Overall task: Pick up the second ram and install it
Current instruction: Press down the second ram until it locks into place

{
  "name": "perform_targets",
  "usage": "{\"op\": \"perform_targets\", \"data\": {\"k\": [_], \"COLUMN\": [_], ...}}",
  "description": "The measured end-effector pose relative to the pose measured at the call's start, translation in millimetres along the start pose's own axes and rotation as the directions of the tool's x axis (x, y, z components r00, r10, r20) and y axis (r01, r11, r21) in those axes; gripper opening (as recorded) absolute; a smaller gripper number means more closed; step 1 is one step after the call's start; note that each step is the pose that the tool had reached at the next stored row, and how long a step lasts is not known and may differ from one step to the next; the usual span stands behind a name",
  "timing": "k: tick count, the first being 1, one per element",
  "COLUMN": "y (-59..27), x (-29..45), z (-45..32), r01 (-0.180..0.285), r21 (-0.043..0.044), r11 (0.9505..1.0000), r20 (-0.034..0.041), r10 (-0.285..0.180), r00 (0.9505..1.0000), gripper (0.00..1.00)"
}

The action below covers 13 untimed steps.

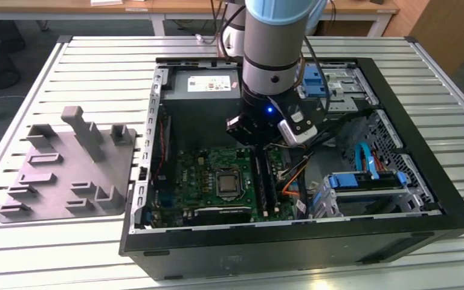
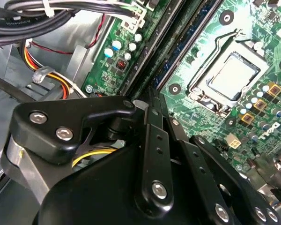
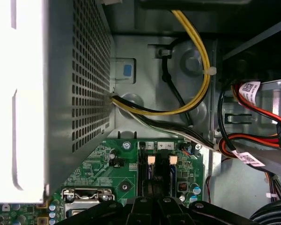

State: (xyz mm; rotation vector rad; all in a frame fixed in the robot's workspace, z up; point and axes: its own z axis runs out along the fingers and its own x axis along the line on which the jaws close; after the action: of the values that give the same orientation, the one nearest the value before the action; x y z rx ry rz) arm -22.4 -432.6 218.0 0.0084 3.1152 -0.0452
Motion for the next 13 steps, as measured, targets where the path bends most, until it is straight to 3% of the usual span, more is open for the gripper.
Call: {"op": "perform_targets", "data": {"k": [4, 7, 10, 13], "y": [0.1, -0.2, -0.3, -7.9], "x": [-0.3, -0.5, -0.6, -0.6], "z": [-1.0, -11.0, -13.8, -13.6], "r01": [0.000, 0.000, 0.000, 0.000], "r21": [-0.0013, -0.0003, -0.0007, -0.0001], "r11": [1.0000, 1.0000, 1.0000, 1.0000], "r20": [0.0007, 0.0005, 0.0007, 0.0006], "r10": [0.000, 0.000, 0.000, 0.000], "r00": [1.0000, 1.0000, 1.0000, 1.0000], "gripper": [0.10, 0.10, 0.10, 0.10]}}
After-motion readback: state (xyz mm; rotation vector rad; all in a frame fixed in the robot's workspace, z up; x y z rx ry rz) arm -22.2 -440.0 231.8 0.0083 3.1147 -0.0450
